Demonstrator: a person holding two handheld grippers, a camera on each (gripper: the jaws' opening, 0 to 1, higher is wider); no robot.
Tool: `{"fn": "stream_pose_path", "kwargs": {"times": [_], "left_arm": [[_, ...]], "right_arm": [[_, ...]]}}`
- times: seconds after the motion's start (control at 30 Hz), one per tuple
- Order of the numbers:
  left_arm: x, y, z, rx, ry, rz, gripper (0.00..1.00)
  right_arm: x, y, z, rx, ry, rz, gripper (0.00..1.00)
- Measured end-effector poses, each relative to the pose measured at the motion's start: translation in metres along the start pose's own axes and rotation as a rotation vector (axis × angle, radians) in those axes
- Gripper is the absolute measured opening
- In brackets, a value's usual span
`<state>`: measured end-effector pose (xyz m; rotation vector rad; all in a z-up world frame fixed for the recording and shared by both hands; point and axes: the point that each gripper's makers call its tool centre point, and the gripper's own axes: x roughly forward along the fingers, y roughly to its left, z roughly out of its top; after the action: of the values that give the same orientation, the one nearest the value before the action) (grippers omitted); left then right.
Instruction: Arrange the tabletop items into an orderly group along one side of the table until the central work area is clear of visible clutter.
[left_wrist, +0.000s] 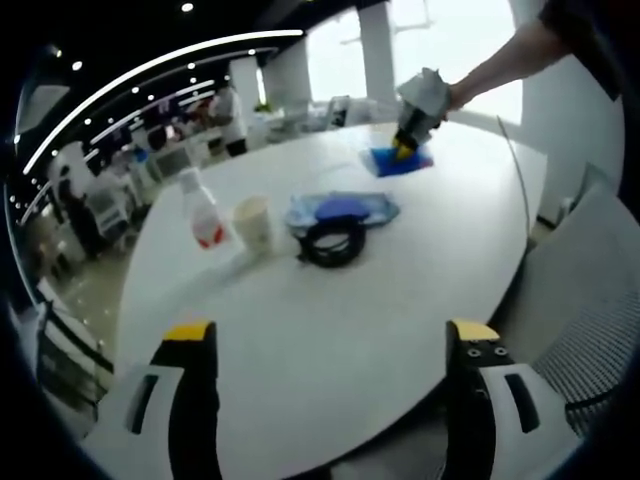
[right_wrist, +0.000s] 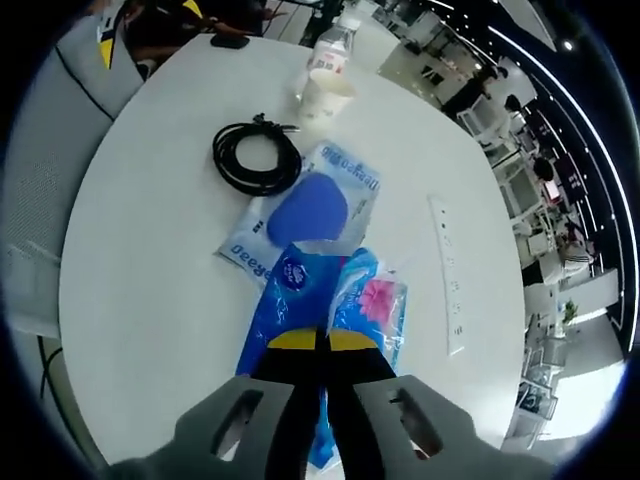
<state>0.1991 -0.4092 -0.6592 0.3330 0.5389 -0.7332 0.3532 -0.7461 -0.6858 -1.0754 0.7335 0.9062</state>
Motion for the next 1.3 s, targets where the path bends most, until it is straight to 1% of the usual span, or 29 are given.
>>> {"fn": "stream_pose_path", "kwargs": {"times": [0.07, 0.3, 0.47, 0.67, 0.77, 0.8, 0.87, 1.07, 1.23, 1.3], "left_arm": [[0.0, 0.0, 0.0, 0.0, -0.001, -0.001, 0.91], [0.0, -0.001, -0.002, 0.007, 0.011, -0.004, 0.91], [0.0, -0.001, -0.002, 0.001, 0.01, -0.003, 0.91], [0.0, 0.0, -0.003, -0.002, 0.015, -0.003, 0.91], [0.0, 0.0, -0.003, -0.001, 0.017, -0.002, 0.91], [0.0, 0.0, -0.003, -0.002, 0.019, -0.003, 0.91], [0.0, 0.0, -0.004, -0.001, 0.02, -0.001, 0.91], [0.001, 0.001, -0.005, -0.002, 0.025, 0.002, 0.9], [0.001, 0.001, -0.006, -0.002, 0.032, 0.002, 0.9], [0.002, 0.001, -0.007, 0.0, 0.035, 0.001, 0.9]], "right_arm": [[0.001, 0.001, -0.003, -0.019, 0.008, 0.003, 0.0], [0.005, 0.0, -0.012, -0.03, 0.029, -0.002, 0.0], [0.008, 0.003, -0.019, -0.057, 0.05, 0.0, 0.0], [0.012, 0.007, -0.024, -0.098, 0.071, 0.014, 0.0], [0.012, 0.008, -0.028, -0.152, 0.092, 0.022, 0.0], [0.013, 0.009, -0.03, -0.155, 0.092, 0.022, 0.0], [0.015, 0.008, -0.034, -0.13, 0.094, 0.022, 0.0], [0.022, 0.009, -0.047, -0.154, 0.118, 0.033, 0.0], [0.025, 0.015, -0.049, -0.17, 0.131, 0.048, 0.0], [0.026, 0.017, -0.049, -0.128, 0.126, 0.051, 0.0]]}}
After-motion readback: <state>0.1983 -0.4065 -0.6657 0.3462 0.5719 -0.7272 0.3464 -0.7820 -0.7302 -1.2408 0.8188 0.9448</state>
